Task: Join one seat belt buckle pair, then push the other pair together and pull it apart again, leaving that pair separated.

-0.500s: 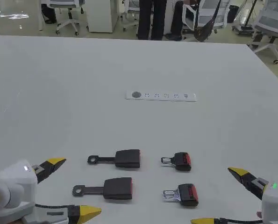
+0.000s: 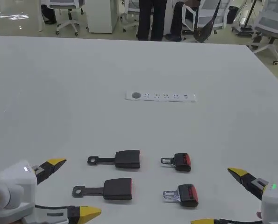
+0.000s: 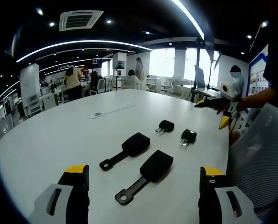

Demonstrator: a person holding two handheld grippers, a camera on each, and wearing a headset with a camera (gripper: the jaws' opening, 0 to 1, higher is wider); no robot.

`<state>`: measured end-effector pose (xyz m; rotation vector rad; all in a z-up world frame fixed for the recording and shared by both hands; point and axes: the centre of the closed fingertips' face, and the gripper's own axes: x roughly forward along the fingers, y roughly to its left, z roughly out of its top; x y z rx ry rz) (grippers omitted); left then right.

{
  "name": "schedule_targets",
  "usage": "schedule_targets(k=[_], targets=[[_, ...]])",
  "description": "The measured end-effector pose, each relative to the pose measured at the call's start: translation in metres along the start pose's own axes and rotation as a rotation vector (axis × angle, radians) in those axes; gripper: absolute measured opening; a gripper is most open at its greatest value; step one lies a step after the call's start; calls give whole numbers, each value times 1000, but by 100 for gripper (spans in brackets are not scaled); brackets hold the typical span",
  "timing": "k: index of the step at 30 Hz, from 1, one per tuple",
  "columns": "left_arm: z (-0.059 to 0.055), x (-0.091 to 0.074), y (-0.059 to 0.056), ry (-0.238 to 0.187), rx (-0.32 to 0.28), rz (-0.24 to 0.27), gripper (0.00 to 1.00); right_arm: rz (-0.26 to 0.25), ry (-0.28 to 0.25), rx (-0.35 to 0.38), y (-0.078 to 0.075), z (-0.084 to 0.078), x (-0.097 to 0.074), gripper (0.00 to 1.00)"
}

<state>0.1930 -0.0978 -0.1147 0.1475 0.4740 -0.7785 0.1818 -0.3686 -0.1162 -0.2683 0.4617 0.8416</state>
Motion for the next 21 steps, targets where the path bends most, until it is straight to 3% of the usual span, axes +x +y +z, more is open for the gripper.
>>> schedule_targets(k=[7, 21], targets=[[2, 0, -3, 1, 3, -2, 100, -2, 0, -3, -1, -1, -1, 100], [-3, 0, 3, 0, 2, -2, 100, 2, 2, -9, -1, -2, 1, 100]])
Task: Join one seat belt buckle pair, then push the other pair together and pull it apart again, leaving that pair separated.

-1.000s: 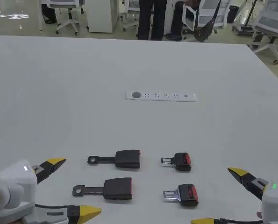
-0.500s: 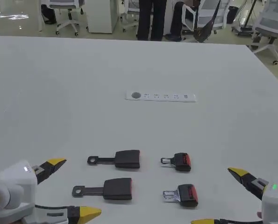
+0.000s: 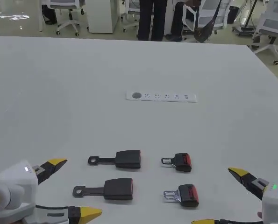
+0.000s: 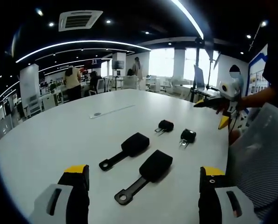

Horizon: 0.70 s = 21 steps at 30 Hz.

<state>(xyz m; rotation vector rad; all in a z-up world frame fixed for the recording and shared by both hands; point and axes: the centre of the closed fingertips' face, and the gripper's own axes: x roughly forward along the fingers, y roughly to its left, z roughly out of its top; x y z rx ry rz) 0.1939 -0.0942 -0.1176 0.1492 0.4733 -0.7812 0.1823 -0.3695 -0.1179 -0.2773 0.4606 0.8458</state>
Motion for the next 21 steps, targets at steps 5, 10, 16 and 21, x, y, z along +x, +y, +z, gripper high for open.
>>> schedule_targets(k=[5, 10, 16, 21], targets=[[1, 0, -2, -2, 3, 1, 100, 0, 2, -2, 1, 0, 0, 100], [5, -1, -6, -2, 4, 2, 100, 0, 2, -3, 1, 0, 0, 100], [1, 0, -2, -1, 6, 3, 100, 0, 4, -5, 1, 0, 0, 100], [1, 0, -2, -1, 6, 3, 100, -1, 2, -6, 1, 2, -1, 100]])
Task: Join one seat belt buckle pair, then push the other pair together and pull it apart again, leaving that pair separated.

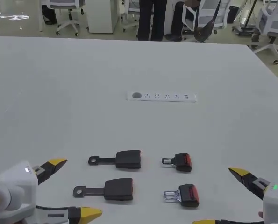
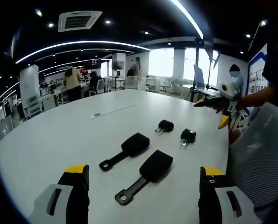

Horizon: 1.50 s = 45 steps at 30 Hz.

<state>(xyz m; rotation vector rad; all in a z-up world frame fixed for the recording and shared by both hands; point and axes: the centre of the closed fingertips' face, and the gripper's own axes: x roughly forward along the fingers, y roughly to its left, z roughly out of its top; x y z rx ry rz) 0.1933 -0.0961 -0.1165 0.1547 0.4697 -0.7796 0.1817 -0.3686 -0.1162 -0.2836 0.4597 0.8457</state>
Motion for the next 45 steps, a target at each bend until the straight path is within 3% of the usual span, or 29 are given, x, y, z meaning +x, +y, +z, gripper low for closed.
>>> schedule_targets(k=[13, 15, 23, 25, 30, 37, 45], targets=[[5, 0, -7, 1, 2, -3, 100, -1, 3, -3, 1, 0, -1, 100], [-2, 0, 2, 1, 1, -4, 100, -2, 4, -4, 0, -1, -2, 100], [7, 0, -9, 1, 0, -16, 98, 4, 9, -22, -1, -1, -2, 99], [3, 1, -3, 3, 4, -21, 98, 9, 3, -40, -1, 1, -3, 99], [11, 4, -11, 19, 24, -35, 96, 20, 6, -53, -2, 4, -2, 98], [19, 12, -13, 41, 66, -64, 94, 37, 20, -74, -8, 4, 0, 98], [14, 17, -3, 62, 96, -77, 93, 63, 46, -86, -10, -1, 1, 96]])
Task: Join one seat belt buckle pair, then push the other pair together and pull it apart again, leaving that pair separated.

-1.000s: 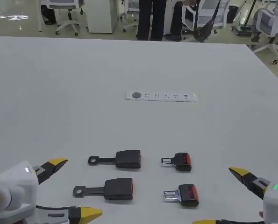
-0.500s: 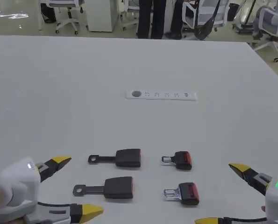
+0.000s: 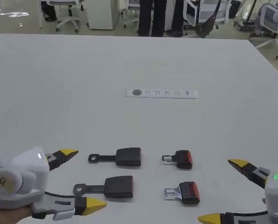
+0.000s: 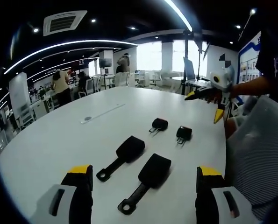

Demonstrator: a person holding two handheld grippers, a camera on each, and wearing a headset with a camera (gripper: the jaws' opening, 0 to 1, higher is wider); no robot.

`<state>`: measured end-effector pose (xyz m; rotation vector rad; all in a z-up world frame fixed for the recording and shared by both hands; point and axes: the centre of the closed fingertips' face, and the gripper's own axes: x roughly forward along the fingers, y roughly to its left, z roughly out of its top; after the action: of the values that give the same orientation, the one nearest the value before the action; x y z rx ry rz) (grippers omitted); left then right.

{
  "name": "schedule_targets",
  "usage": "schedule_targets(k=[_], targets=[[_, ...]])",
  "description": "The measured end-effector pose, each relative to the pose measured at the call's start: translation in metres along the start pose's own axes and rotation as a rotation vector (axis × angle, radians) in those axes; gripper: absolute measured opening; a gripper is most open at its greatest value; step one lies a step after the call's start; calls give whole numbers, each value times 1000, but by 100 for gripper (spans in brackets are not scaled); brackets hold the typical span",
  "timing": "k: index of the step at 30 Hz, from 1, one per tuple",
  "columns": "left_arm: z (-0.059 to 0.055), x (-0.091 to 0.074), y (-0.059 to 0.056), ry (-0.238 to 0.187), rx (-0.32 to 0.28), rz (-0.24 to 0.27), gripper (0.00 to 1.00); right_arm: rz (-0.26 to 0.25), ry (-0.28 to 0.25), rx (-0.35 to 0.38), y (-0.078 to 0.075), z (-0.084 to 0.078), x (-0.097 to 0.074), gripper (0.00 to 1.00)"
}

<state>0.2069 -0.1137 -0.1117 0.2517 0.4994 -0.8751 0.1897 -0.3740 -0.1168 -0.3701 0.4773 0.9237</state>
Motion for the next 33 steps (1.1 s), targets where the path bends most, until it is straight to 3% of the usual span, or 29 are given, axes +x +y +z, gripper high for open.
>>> schedule_targets(k=[3, 5, 11, 12, 13, 14, 28, 33], targets=[[1, 4, -5, 25, 23, -18, 91, 18, 20, -24, 1, -2, 1, 94], [-5, 7, -1, 41, 41, -30, 89, 33, 31, -40, 1, -4, 2, 91], [-12, 19, -5, 104, 106, -80, 81, 64, 65, -98, 0, -7, 5, 86], [-11, 20, -8, 117, 115, -85, 80, 70, 68, -106, 0, -8, 5, 85], [-3, 21, -20, 127, 125, -102, 77, 77, 75, -118, 0, -9, 6, 84], [-4, 22, -21, 136, 130, -115, 75, 81, 76, -124, 0, -9, 6, 83], [-24, 46, -20, 268, 213, -208, 60, 171, 121, -223, 0, -16, 19, 65], [-25, 51, -25, 313, 233, -237, 55, 203, 140, -251, 0, -21, 23, 58]])
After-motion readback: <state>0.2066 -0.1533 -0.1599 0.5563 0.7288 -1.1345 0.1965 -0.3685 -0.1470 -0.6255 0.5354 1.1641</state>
